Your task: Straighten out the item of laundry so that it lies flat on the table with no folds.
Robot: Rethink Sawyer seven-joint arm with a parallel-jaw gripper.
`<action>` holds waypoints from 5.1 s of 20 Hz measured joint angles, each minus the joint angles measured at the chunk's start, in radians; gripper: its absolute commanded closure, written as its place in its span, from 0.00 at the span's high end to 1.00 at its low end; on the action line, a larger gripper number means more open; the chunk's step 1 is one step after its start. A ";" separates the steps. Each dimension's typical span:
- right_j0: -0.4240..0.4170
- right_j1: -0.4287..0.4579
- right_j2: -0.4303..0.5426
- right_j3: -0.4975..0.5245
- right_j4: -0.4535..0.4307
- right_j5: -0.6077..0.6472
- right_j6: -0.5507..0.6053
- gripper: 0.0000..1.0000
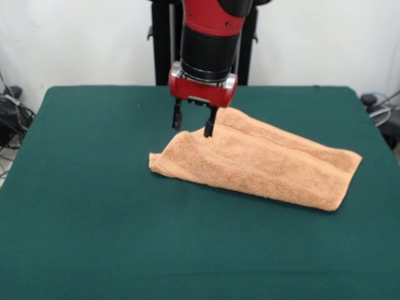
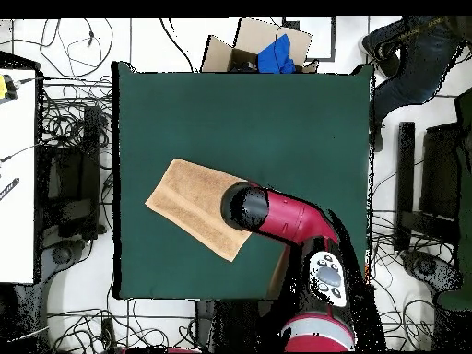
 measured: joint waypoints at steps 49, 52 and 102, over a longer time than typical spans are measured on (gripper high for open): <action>-0.078 0.012 0.022 0.005 0.000 -0.109 0.000 1.00; -0.122 0.027 0.039 0.015 0.000 -0.181 0.000 1.00; 0.018 -0.027 0.035 0.095 0.048 0.048 0.000 1.00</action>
